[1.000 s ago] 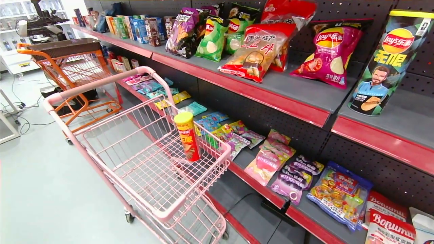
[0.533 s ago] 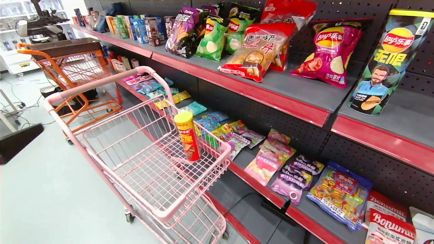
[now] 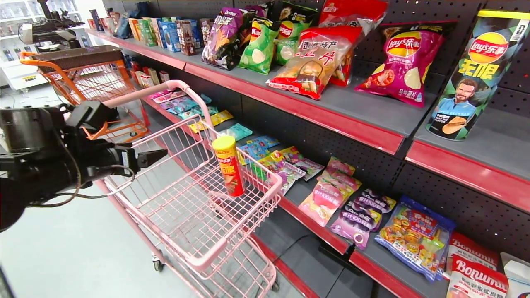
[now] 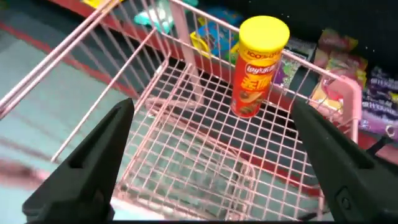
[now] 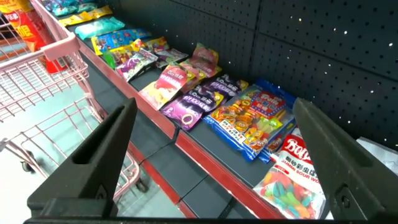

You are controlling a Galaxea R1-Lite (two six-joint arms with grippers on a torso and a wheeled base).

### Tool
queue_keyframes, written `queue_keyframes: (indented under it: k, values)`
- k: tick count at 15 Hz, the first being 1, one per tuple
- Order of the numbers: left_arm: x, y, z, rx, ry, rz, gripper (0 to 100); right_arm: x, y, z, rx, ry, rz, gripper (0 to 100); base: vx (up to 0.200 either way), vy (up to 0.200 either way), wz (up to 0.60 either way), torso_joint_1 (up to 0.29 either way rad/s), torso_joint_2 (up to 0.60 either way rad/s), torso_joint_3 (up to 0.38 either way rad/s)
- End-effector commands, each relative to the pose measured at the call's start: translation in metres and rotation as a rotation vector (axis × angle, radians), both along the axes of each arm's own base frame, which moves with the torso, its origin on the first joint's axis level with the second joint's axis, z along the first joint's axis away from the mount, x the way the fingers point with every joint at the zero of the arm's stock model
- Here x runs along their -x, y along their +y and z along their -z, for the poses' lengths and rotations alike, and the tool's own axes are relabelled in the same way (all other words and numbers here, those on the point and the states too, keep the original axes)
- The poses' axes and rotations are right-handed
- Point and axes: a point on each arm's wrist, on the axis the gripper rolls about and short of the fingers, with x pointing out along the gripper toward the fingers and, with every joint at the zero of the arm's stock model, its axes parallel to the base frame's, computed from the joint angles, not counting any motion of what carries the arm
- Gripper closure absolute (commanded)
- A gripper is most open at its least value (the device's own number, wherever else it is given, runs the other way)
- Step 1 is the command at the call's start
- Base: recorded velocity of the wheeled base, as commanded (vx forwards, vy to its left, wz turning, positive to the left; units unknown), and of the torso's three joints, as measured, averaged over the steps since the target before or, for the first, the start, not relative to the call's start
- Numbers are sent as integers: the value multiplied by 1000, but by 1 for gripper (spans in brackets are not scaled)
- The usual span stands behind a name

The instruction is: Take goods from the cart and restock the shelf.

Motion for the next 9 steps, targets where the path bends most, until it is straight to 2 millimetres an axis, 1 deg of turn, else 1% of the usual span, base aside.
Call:
queue_keyframes:
  k: [1, 2, 3, 4, 5, 6, 9]
  values:
    - [-45, -14, 52, -16, 76, 69, 0, 0, 0, 0, 2, -1, 0, 0, 0, 0, 0, 0, 0, 0]
    - [-57, -16, 59, -16, 78, 75, 0, 0, 0, 0, 2, -1, 0, 0, 0, 0, 0, 0, 0, 0]
    - [-64, -23, 61, -17, 76, 94, 0, 0, 0, 0, 2, 0, 0, 0, 0, 0, 0, 0, 0, 0]
    - [-76, -33, 68, -16, 78, 119, 0, 0, 0, 0, 3, -1, 0, 0, 0, 0, 0, 0, 0, 0]
    - [-76, -33, 68, -16, 78, 119, 0, 0, 0, 0, 3, -1, 0, 0, 0, 0, 0, 0, 0, 0]
    - [-90, -48, 76, -18, 75, 155, 0, 0, 0, 0, 5, -1, 0, 0, 0, 0, 0, 0, 0, 0]
    - [-94, -67, 86, -16, 82, 211, 0, 0, 0, 0, 6, -1, 0, 0, 0, 0, 0, 0, 0, 0]
